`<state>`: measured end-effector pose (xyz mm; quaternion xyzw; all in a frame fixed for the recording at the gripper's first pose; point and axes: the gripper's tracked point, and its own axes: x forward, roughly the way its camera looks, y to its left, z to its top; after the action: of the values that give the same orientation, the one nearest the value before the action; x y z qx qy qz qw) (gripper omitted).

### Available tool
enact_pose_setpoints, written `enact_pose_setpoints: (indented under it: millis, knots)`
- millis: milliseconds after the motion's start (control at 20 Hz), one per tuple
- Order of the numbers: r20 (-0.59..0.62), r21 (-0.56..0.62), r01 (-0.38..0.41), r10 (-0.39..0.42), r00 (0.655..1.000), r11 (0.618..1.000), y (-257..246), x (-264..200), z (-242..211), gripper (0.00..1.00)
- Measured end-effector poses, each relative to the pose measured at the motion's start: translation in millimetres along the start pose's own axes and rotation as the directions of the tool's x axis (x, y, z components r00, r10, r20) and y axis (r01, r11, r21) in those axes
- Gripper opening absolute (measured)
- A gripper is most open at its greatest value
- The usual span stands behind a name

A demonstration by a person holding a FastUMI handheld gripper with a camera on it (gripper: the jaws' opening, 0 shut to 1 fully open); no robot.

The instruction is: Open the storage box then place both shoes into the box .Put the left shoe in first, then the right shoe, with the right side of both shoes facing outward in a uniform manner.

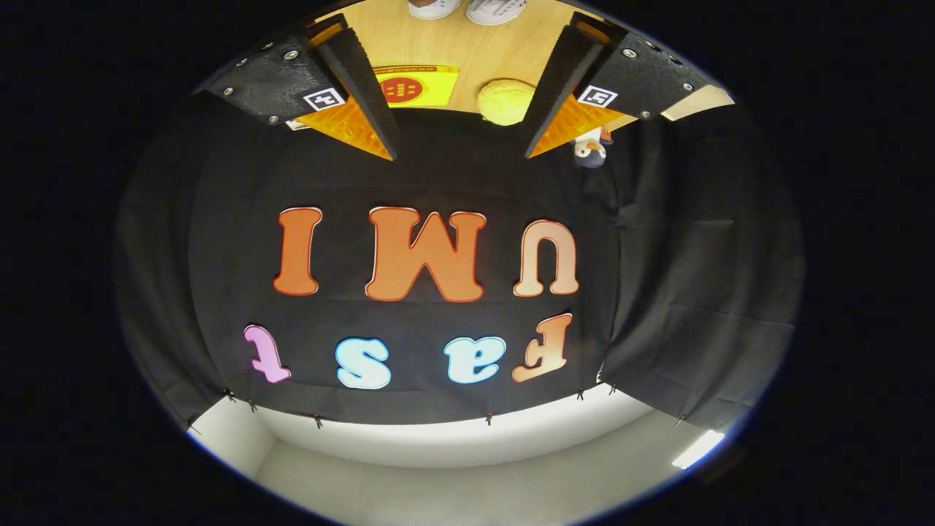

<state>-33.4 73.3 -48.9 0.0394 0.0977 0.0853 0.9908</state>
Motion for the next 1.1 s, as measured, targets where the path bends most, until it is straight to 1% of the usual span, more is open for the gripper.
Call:
enact_pose_setpoints:
  millis: [100,250,350,450,600,800,900,1100]
  knots:
    - [-0.081,0.031,-0.076,0.078,0.994,0.997,28.6,0.5,-25.0,0.99]
    - [-0.188,0.126,-0.176,0.197,0.962,0.976,69.8,1.6,-59.5,0.99]
    - [-0.261,0.199,-0.219,0.267,0.928,0.955,92.0,-1.7,-83.8,0.99]
    - [-0.329,0.269,-0.256,0.338,0.882,0.929,115.2,-5.7,-106.1,0.98]
    - [-0.422,0.385,-0.275,0.433,0.797,0.881,146.4,-16.8,-138.5,0.97]
    - [-0.52,0.545,-0.243,0.551,0.653,0.803,185.0,-31.1,-179.4,0.95]
    - [-0.548,0.596,-0.226,0.596,0.587,0.771,203.2,-35.9,-200.7,0.95]
    - [-0.586,0.664,-0.197,0.665,0.462,0.722,230.1,-53.6,-237.8,0.95]
